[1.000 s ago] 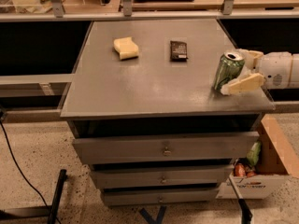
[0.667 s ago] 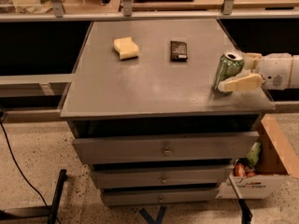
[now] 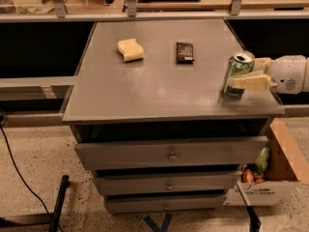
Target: Knock green can over
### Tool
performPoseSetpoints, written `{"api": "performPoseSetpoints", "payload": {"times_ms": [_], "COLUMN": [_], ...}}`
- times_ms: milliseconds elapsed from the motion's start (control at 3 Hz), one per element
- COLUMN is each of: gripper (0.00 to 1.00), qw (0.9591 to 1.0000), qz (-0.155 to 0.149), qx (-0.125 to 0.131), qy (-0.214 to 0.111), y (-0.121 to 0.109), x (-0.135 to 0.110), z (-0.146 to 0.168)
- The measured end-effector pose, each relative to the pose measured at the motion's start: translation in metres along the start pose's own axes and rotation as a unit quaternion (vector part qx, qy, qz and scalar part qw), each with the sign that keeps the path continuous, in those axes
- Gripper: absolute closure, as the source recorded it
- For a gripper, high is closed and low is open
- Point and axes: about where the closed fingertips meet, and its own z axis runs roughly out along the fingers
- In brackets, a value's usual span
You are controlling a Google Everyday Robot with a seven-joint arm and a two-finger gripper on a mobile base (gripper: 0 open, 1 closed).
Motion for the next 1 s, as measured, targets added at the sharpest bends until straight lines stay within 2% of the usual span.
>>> {"api": "performPoseSetpoints", "payload": {"times_ms": [333, 667, 1000], "gripper": [0.88, 1.0, 1.0], "qw": [0.9994, 0.9943, 0.9767], "qz": [-0.014, -0.036, -0.073], "qx": [0.001, 0.001, 0.006], "qy": [0.031, 0.1, 0.202], "y": [0.001, 0.001, 0.006], "x": [-0.011, -0.028, -0.048], "z": [0.0, 0.002, 0.003]}}
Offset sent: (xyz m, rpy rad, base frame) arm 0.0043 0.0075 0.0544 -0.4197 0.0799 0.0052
